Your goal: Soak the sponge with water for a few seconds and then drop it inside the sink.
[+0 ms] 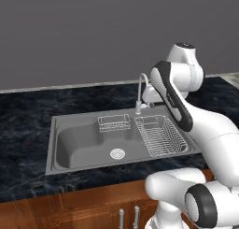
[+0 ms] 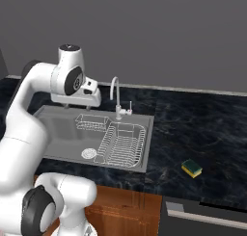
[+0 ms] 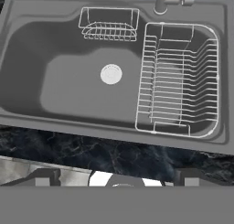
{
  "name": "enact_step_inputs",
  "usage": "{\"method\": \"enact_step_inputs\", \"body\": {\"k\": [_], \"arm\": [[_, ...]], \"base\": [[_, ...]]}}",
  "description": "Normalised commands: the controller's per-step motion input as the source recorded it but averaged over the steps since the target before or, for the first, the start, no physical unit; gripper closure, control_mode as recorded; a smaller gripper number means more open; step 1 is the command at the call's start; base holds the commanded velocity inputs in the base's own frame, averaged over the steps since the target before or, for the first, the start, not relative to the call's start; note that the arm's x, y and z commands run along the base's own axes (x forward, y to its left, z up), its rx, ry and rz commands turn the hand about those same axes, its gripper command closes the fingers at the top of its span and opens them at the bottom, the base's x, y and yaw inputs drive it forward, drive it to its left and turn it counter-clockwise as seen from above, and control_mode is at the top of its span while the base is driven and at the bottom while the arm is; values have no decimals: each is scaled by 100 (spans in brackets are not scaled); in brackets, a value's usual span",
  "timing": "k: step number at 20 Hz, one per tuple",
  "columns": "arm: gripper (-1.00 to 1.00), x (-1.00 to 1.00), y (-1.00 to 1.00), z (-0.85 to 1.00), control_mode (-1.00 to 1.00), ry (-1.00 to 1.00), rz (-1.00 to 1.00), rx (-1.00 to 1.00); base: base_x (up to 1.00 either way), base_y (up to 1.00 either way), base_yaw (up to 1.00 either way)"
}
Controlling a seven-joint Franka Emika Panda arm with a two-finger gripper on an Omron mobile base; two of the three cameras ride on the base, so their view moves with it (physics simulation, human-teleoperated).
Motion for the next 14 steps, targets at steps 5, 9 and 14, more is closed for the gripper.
{"method": "enact_step_inputs", "body": {"k": [5,9,14], "arm": [[-100,-25,5,0,-100,-4,5,0],[-100,-8,0,0,-100,-4,3,0],[-100,0,0,0,-100,-1,4,0]], "base": [[0,0,0],[0,0,0],[0,0,0]]}}
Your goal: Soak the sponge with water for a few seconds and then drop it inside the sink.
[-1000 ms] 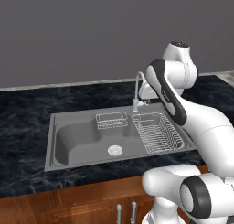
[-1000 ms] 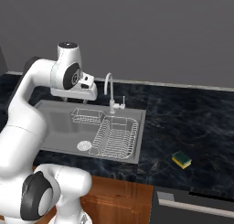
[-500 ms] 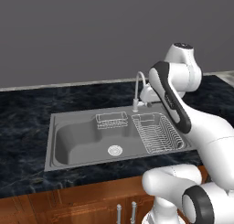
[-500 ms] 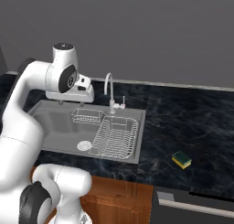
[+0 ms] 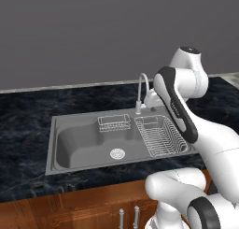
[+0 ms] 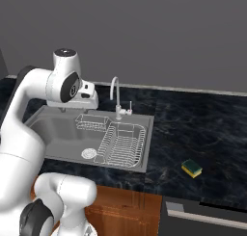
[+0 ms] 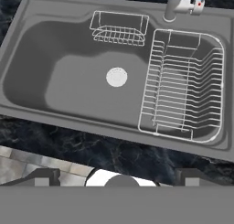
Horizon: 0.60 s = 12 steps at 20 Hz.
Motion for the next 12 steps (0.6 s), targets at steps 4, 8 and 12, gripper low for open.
{"method": "enact_step_inputs", "body": {"k": [4,8,12], "arm": [[-100,0,0,0,-100,0,4,0],[-100,0,0,0,-100,0,3,0],[-100,0,0,0,-100,0,1,0]], "base": [[0,0,0],[0,0,0],[0,0,0]]}}
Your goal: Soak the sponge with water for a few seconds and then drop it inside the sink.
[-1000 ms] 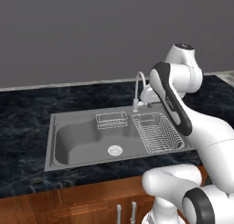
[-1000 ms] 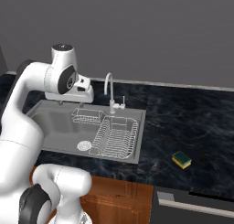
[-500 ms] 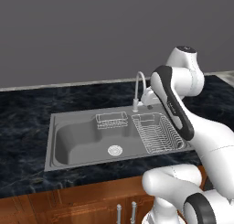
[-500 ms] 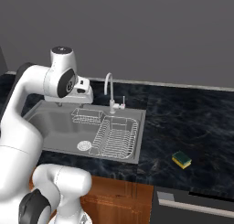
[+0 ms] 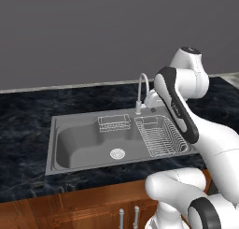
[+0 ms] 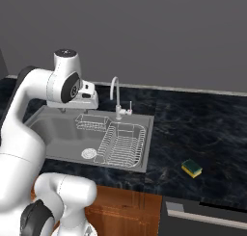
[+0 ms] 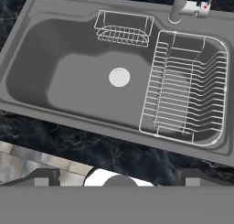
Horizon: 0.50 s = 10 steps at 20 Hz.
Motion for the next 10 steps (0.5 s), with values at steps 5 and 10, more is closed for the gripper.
{"method": "enact_step_inputs", "body": {"k": [5,10], "arm": [[-100,0,0,0,-100,0,0,0],[-100,0,0,0,-100,0,0,0]], "base": [[0,0,0],[0,0,0]]}}
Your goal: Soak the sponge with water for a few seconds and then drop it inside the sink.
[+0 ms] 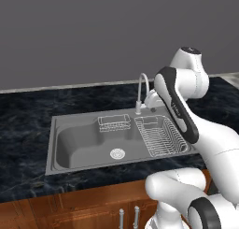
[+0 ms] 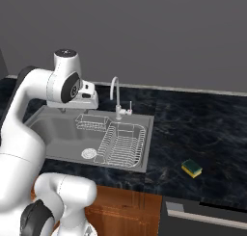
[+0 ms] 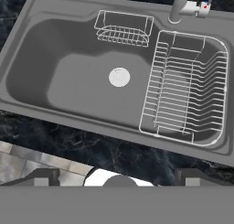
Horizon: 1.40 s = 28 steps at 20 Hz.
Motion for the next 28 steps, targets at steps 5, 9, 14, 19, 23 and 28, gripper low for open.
{"method": "enact_step_inputs", "body": {"k": [5,9,14,19,23,28], "arm": [[-100,-4,-41,-2,-100,0,0,2],[-100,0,-34,0,-100,0,0,0],[-100,0,-19,0,-100,0,0,0],[-100,-1,-8,-13,-100,0,0,1],[-100,-6,-15,-14,-100,0,0,3],[-100,-4,-19,-19,-100,0,0,3]], "base": [[0,0,0],[0,0,0],[0,0,0],[0,0,0],[0,0,0],[0,0,0]]}}
